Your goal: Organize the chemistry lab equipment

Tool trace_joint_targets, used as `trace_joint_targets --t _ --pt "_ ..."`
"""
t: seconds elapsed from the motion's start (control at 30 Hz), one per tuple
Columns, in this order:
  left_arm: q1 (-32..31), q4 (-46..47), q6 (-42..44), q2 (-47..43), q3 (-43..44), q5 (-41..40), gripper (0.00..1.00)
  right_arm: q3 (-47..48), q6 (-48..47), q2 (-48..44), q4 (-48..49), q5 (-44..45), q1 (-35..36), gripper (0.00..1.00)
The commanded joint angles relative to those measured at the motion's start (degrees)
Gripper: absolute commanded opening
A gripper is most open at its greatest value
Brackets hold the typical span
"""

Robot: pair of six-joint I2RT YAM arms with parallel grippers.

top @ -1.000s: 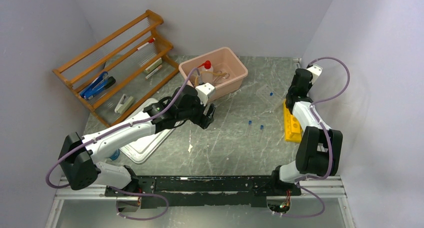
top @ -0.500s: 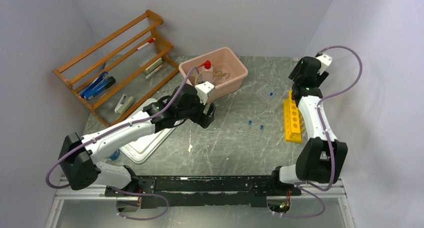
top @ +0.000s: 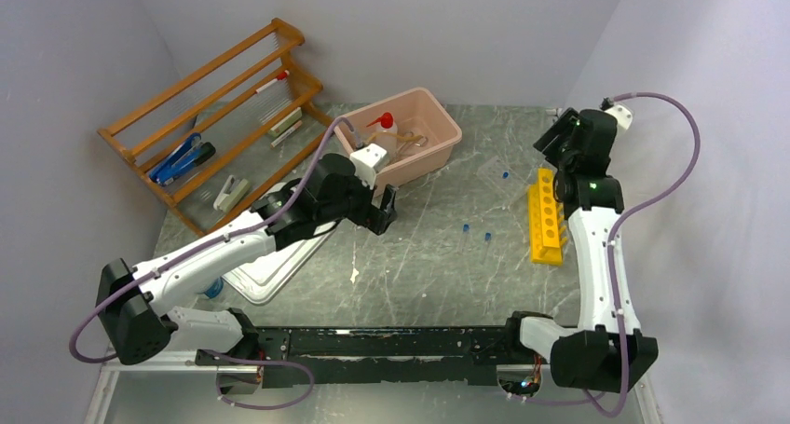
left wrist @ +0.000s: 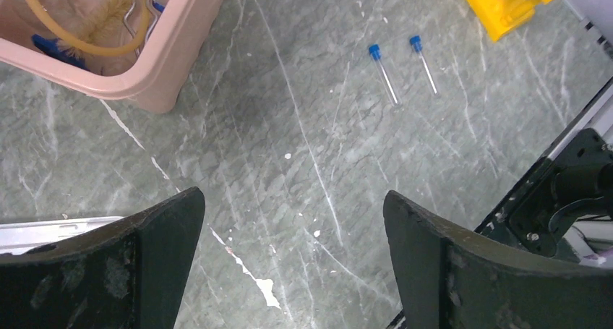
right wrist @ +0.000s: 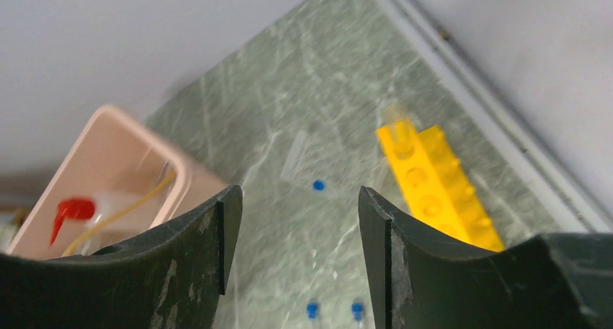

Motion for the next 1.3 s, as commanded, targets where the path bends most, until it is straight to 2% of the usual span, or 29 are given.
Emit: trace_joint_targets --t 0.0,0.2,0.43,0.5,0.67,0.77,0.9,1.13,1.27 --pt "0.4 2.2 -2.8 -2.6 -1.2 -1.3 0.97 1.1 -0.1 -2.1 -6.0 -5.7 4.9 0.64" --pt "0.4 2.8 -4.1 -3.4 -2.0 -1.9 0.97 -0.8 1.6 -2.1 -9.5 3.2 23.0 0.69" --pt "0.4 3.5 -4.2 -5.5 -3.3 -3.6 0.97 -9.2 10.5 0.9 -9.3 8.4 37.4 0.66" --pt "0.4 4.4 -4.4 -6.2 -4.4 -3.5 0.97 -10.7 13.0 3.0 -9.4 11.2 41.0 0.64" --pt "0.4 6.6 -4.9 -6.1 -5.6 -1.8 0.97 -14.3 18.8 9.6 -10.6 16.6 45.9 0.46" --pt "0.4 5.6 -4.7 -5.0 -4.6 -1.8 0.96 -16.0 22.7 12.9 -12.2 19.7 46.2 0.45" --pt "0.4 5.3 -4.7 -4.8 -5.0 -2.6 0.96 -18.5 21.6 15.3 -8.6 21.4 44.3 0.47" --pt "0.5 5.5 -4.6 -5.0 -5.4 -3.1 0.96 -22.2 17.4 18.0 1.7 11.8 34.3 0.39" --pt "0.6 5.4 -4.5 -4.8 -5.4 -3.3 0.96 -20.2 15.9 22.3 1.0 12.0 32.8 0.39"
